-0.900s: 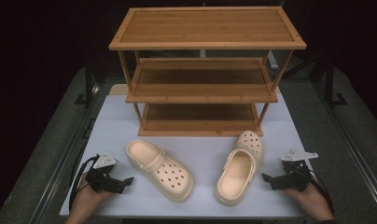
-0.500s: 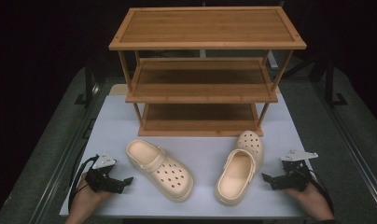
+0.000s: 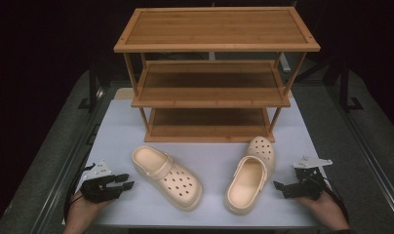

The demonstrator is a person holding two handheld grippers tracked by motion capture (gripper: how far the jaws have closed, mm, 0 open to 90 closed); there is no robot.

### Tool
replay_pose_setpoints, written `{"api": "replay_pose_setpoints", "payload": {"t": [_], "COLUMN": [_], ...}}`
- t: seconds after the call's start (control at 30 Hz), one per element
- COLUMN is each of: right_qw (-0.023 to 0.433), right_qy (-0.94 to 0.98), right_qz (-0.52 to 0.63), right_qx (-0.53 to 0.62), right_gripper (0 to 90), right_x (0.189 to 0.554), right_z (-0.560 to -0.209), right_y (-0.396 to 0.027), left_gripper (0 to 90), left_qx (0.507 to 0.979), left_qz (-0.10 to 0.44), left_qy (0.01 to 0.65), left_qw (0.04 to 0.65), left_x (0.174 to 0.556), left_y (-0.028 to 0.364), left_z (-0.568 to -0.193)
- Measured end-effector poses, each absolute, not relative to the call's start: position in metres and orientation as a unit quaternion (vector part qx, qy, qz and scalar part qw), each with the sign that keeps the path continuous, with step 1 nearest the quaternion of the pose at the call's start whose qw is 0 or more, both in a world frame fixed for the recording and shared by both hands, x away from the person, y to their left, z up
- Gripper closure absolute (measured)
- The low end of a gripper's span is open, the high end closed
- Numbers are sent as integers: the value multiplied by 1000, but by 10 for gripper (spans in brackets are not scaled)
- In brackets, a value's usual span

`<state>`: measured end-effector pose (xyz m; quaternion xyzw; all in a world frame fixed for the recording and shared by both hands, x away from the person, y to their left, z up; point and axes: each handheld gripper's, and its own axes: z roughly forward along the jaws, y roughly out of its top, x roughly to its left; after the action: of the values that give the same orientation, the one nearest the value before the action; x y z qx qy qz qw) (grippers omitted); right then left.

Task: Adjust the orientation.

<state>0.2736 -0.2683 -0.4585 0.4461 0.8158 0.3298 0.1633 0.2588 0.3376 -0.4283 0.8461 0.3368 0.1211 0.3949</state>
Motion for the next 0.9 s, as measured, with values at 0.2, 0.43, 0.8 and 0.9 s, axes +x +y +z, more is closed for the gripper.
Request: {"api": "replay_pose_setpoints", "payload": {"t": [0.2, 0.43, 0.8, 0.9], "right_qw": [163, 163, 163, 163], "right_qy": [816, 816, 816, 816], "right_qz": [330, 330, 329, 329], "right_qx": [446, 446, 446, 446], "right_gripper": [4, 4, 4, 4], "right_x": [274, 274, 274, 274], "right_z": [-459, -458, -458, -459], "right_y": [-268, -268, -268, -268], "left_gripper": [900, 900, 900, 900], "left_qx": [849, 859, 868, 872], "left_qz": [107, 91, 68, 62], "left_qy": [316, 287, 249, 238], "left_qw": [409, 413, 424, 423], "left_x": [252, 245, 240, 238], "left_y": [327, 309, 277, 267], "left_z": [-416, -412, -411, -412]}}
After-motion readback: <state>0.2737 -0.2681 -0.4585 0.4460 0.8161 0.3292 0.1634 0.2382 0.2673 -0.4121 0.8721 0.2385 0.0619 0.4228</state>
